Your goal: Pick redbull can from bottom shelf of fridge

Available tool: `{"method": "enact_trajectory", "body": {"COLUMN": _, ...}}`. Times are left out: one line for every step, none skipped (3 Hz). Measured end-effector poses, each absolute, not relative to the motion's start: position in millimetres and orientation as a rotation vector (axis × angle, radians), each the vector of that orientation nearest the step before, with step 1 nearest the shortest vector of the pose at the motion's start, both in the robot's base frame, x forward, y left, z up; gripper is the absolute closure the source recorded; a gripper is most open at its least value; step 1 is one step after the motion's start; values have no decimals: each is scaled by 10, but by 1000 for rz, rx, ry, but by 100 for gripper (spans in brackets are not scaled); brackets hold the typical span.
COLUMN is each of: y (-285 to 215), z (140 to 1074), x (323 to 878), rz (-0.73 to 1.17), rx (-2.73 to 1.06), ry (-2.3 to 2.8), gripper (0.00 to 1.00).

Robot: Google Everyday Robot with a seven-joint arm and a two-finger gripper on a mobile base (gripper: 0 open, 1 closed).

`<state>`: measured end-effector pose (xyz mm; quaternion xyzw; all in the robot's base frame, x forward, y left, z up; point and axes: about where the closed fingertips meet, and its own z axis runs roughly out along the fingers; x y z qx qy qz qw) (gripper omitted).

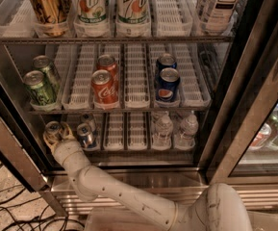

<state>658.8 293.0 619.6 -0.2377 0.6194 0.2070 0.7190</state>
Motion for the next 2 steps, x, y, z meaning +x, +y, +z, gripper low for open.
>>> {"method": "enact_trajectory", "body": {"y": 2862, "z": 6445, "x": 6435, "rz": 456, "rx": -522, "ry": 1291, "gripper": 100}}
{"method": "enact_trajectory", "body": {"y": 2800, "z": 6699, "x": 6301, "rz": 452, "rx": -540, "ry": 1204, "gripper": 100}}
